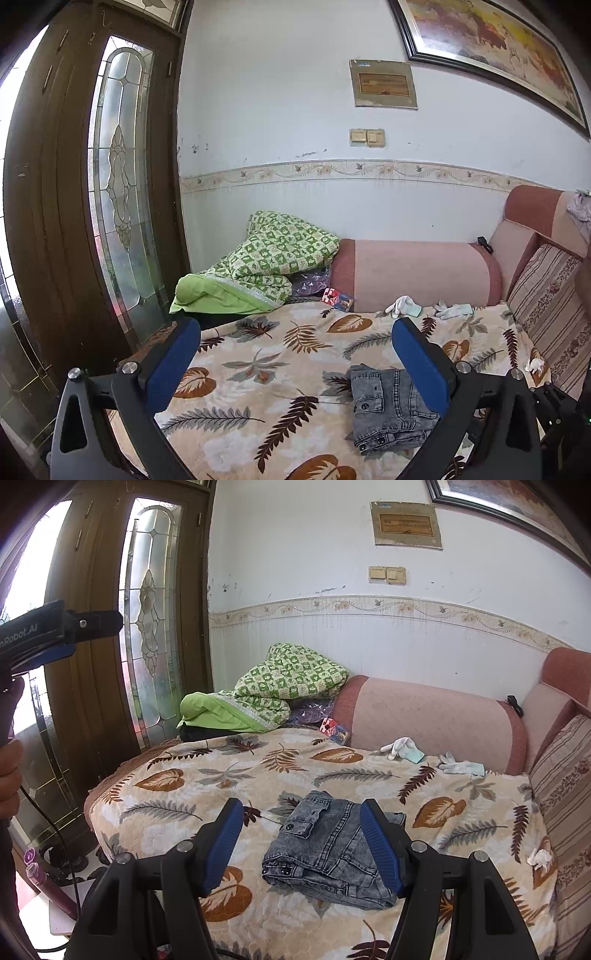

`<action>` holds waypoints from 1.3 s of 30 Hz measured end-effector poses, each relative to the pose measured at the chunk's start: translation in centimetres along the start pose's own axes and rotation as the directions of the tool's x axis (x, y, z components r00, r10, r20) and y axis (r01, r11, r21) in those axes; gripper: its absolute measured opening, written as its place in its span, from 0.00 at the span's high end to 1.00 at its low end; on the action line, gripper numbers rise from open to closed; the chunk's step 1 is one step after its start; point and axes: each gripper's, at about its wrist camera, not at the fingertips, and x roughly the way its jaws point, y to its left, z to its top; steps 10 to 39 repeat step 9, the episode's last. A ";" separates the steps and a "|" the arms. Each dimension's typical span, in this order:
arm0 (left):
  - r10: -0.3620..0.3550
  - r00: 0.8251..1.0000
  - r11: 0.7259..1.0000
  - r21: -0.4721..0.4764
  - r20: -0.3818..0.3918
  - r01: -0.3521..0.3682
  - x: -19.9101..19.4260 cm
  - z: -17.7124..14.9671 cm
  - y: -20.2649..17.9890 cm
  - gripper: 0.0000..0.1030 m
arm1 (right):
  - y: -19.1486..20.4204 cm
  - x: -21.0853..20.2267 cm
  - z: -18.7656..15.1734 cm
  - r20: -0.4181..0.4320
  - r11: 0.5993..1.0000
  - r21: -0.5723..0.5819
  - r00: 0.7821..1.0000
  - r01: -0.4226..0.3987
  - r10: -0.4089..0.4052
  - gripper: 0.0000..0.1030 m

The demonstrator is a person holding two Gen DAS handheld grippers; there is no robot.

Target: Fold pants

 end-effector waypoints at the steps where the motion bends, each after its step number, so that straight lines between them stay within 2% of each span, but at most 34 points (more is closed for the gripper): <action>1: 0.000 1.000 1.000 -0.002 -0.003 0.000 0.1 0.0 0.0 0.00 | 0.0 0.1 -0.1 -0.003 1.000 0.000 1.000 -0.001 0.001 0.33; 9: 0.005 1.000 1.000 0.006 -0.021 -0.005 1.2 -0.6 -0.1 0.00 | -0.3 1.0 -0.5 -0.022 1.000 0.012 1.000 -0.007 0.007 0.33; 39: 0.005 1.000 1.000 0.006 -0.021 -0.005 1.2 -0.6 -0.1 0.00 | -0.3 1.0 -0.5 -0.022 1.000 0.012 1.000 -0.007 0.007 0.33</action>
